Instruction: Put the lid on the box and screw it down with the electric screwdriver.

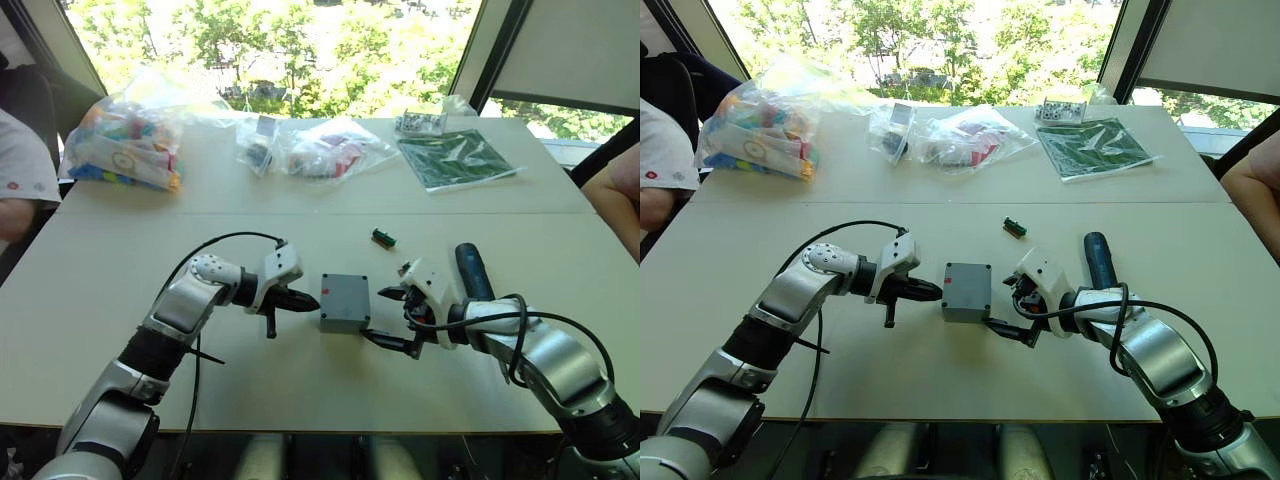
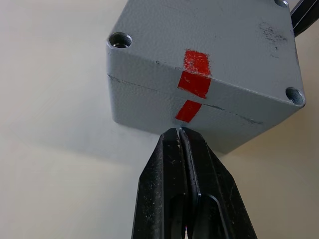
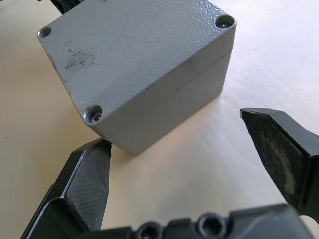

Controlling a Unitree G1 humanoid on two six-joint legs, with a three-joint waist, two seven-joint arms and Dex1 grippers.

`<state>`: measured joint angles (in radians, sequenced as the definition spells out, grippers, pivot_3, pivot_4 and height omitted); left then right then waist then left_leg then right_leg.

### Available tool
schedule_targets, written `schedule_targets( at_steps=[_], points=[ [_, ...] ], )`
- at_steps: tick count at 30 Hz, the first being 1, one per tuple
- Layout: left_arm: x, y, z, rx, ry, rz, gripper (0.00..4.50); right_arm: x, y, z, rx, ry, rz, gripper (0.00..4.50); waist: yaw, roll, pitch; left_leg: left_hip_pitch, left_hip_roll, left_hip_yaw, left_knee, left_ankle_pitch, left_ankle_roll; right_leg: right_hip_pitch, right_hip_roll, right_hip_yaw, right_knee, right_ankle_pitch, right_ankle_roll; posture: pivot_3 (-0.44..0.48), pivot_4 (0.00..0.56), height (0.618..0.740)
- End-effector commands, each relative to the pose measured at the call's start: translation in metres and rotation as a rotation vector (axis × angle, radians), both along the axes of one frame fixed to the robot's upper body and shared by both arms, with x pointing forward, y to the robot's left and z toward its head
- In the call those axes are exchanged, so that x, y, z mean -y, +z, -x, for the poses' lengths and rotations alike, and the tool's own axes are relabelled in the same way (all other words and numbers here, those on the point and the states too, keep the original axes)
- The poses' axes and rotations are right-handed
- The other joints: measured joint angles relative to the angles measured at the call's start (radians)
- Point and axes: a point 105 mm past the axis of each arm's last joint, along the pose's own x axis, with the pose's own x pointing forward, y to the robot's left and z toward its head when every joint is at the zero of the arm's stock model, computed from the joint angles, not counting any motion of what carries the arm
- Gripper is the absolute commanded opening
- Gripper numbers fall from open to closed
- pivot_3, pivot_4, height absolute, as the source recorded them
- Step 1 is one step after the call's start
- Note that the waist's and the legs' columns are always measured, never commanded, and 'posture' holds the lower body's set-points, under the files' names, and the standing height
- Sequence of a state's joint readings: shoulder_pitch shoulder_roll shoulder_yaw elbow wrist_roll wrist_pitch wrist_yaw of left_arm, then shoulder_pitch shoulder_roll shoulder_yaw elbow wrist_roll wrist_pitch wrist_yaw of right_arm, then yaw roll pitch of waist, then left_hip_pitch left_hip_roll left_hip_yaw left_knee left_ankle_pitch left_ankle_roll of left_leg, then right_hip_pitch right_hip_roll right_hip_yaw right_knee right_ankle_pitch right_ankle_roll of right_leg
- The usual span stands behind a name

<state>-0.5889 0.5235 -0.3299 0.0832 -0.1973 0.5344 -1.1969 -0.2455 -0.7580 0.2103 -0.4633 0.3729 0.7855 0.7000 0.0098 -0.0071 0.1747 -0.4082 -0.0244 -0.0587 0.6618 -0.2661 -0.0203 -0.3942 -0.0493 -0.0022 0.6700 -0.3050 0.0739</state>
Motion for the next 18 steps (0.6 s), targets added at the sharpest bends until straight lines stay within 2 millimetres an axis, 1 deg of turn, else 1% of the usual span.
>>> schedule_targets(
  at_steps=[1, 5, 6, 8, 10, 12, 15, 18],
  points=[
    [-0.001, 0.006, -0.002, 0.035, -0.001, 0.011, 0.0, -0.005, 0.019, 0.004, 0.035, 0.021, -0.071, 4.46, 0.0, 0.0, 0.0, 0.0, 0.0, 0.0, 0.0, 0.0, 0.0, 0.0, 0.0, 0.0, 0.0, 0.0, 0.0, 0.0, 0.15, 0.74],
    [-0.01, 0.009, -0.005, 0.042, 0.017, 0.007, 0.0, -0.002, 0.032, 0.017, 0.022, 0.045, -0.116, 4.46, 0.001, 0.0, 0.0, 0.0, 0.0, 0.0, 0.0, 0.0, 0.0, 0.0, 0.0, 0.0, 0.0, 0.0, 0.0, 0.0, 0.15, 0.74],
    [-0.013, 0.011, -0.005, 0.042, 0.022, 0.007, 0.0, 0.001, 0.038, 0.018, 0.027, 0.039, -0.124, 4.46, 0.001, 0.0, 0.0, 0.0, 0.0, 0.0, 0.0, 0.0, 0.0, 0.0, 0.0, 0.0, 0.0, 0.0, 0.0, 0.0, 0.15, 0.74],
    [-0.023, 0.018, -0.005, 0.033, 0.025, 0.02, 0.0, 0.013, 0.054, 0.014, 0.065, 0.002, -0.137, 4.46, 0.001, 0.0, 0.0, 0.0, 0.0, 0.0, 0.0, 0.0, 0.0, 0.0, 0.0, 0.0, 0.0, 0.0, 0.0, 0.0, 0.15, 0.74],
    [-0.027, 0.03, -0.005, 0.019, 0.025, 0.062, 0.0, 0.026, 0.066, 0.003, 0.109, -0.068, -0.153, 4.46, -0.001, 0.0, 0.0, 0.0, 0.0, 0.0, 0.0, 0.0, 0.0, 0.0, 0.0, 0.0, 0.0, 0.0, 0.0, 0.0, 0.15, 0.74],
    [-0.027, 0.044, -0.006, 0.008, 0.027, 0.121, 0.0, 0.037, 0.07, -0.011, 0.149, -0.143, -0.16, 4.46, -0.002, 0.0, 0.0, 0.0, 0.0, 0.0, 0.0, 0.0, 0.0, 0.0, 0.0, 0.0, 0.0, 0.0, 0.0, 0.0, 0.15, 0.74],
    [-0.02, 0.065, -0.007, 0.007, 0.018, 0.198, 0.0, 0.053, 0.059, -0.036, 0.186, -0.261, -0.112, 4.46, 0.0, 0.0, 0.0, 0.0, 0.0, 0.0, 0.0, 0.0, 0.0, 0.0, 0.0, 0.0, 0.0, 0.0, 0.0, 0.0, 0.15, 0.74],
    [-0.01, 0.078, -0.006, 0.014, -0.004, 0.233, 0.0, 0.062, 0.048, -0.054, 0.196, -0.328, -0.081, 4.46, 0.0, 0.0, 0.0, 0.0, 0.0, 0.001, 0.0, 0.0, 0.0, 0.0, 0.0, 0.0, 0.0, 0.0, 0.0, 0.0, 0.15, 0.74]
  ],
)
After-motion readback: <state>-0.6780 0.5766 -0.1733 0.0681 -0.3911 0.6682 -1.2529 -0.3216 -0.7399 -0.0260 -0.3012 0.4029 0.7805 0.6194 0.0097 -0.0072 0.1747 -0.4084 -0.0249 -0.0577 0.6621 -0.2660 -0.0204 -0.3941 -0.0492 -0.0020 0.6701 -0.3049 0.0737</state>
